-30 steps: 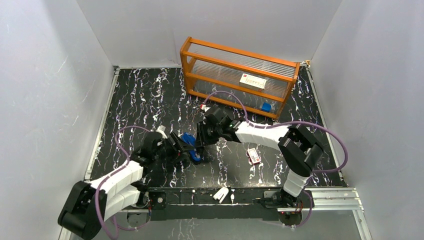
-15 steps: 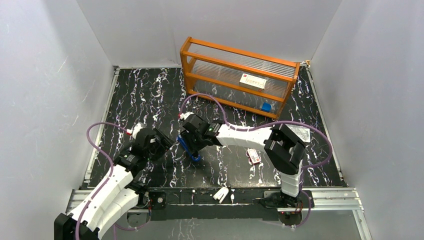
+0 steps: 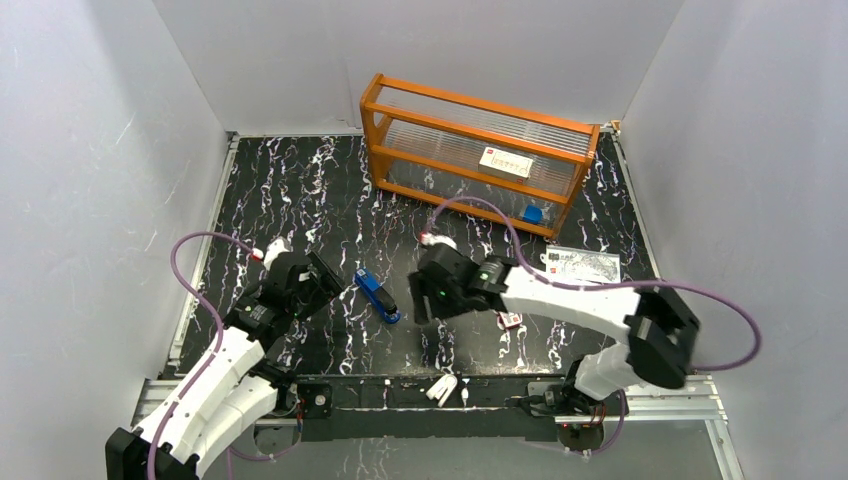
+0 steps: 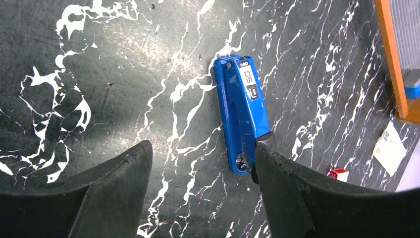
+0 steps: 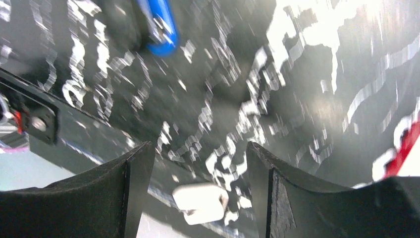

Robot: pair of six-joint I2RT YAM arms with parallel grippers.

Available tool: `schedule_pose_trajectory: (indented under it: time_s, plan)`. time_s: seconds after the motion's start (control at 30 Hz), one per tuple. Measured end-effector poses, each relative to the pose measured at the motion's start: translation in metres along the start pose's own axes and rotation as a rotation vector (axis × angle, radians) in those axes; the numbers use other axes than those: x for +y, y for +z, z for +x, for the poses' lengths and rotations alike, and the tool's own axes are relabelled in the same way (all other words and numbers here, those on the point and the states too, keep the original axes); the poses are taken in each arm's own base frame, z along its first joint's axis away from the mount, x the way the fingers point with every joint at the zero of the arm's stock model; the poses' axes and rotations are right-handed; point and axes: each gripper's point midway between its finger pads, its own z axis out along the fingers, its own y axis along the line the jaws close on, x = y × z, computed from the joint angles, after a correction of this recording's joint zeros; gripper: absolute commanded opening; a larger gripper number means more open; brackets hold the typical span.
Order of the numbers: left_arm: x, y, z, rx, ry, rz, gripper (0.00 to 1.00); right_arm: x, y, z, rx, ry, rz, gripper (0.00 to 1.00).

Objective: Load the staples into the stapler

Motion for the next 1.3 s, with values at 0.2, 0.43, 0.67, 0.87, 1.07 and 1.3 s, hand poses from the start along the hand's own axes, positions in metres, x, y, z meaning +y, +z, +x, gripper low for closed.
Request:
schedule_pose_trajectory:
  time_s: [0.2, 0.43, 0.67, 0.87, 1.07, 1.3]
  plan:
    - [-0.007, 0.001, 0.001, 0.013, 0.029, 0.035, 0.73, -0.036, -0.026, 0.087, 0.166, 0.154, 0.054, 0.87]
    - [-0.012, 0.004, 0.007, 0.049, 0.05, 0.057, 0.73, -0.031, -0.024, 0.126, 0.296, 0.256, 0.036, 0.85]
    - [-0.019, 0.003, 0.013, 0.075, 0.075, 0.108, 0.72, -0.024, -0.007, 0.139, 0.362, 0.343, 0.157, 0.81]
    - [-0.018, 0.002, 0.017, 0.084, 0.11, 0.135, 0.72, -0.012, -0.001, 0.141, 0.381, 0.474, 0.239, 0.7]
    - [-0.022, -0.004, 0.013, 0.053, 0.122, 0.177, 0.72, -0.012, -0.006, 0.159, 0.411, 0.554, 0.376, 0.72]
    - [-0.024, -0.008, 0.01, 0.037, 0.126, 0.195, 0.72, -0.006, 0.0, 0.162, 0.406, 0.617, 0.43, 0.69]
